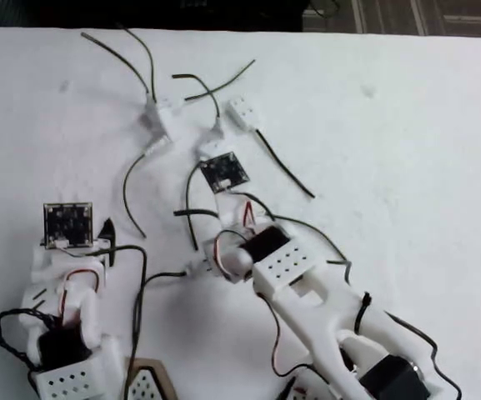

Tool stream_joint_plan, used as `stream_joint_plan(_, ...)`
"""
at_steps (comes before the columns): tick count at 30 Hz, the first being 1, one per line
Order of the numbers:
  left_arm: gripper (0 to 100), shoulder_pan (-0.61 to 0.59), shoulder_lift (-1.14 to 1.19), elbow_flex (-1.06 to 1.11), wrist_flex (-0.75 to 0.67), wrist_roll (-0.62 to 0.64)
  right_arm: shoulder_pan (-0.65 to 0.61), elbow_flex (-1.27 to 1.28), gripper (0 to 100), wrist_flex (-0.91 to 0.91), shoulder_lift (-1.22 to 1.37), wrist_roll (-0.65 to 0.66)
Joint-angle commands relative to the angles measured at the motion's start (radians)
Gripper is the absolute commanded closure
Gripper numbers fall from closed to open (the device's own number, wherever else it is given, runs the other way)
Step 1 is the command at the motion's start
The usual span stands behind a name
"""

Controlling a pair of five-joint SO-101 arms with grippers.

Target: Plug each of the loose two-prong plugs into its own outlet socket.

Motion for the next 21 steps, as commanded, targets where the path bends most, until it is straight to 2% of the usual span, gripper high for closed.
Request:
stream_joint_plan(1, 76, -0.008, -0.008, -0.006, -0.02, -0.009, -0.016, 0.02, 98.1, 0.012, -0.002, 0.009)
stream_joint_plan(9, 76, -0.008, -0.008, -0.006, -0.02, -0.009, -0.024, 0.261, 98.1, -0.325, -0.015, 0.005)
stream_joint_plan(16, 76, -0.008, -0.008, -0.006, -0.021, -0.009, -0.048, 0.298, 98.1, -0.377, -0.067, -0.015)
stream_joint_plan(21, 76, -0.008, -0.008, -0.005, -0.02, -0.009, -0.048, 0.299, 98.1, -0.348, -0.068, -0.014)
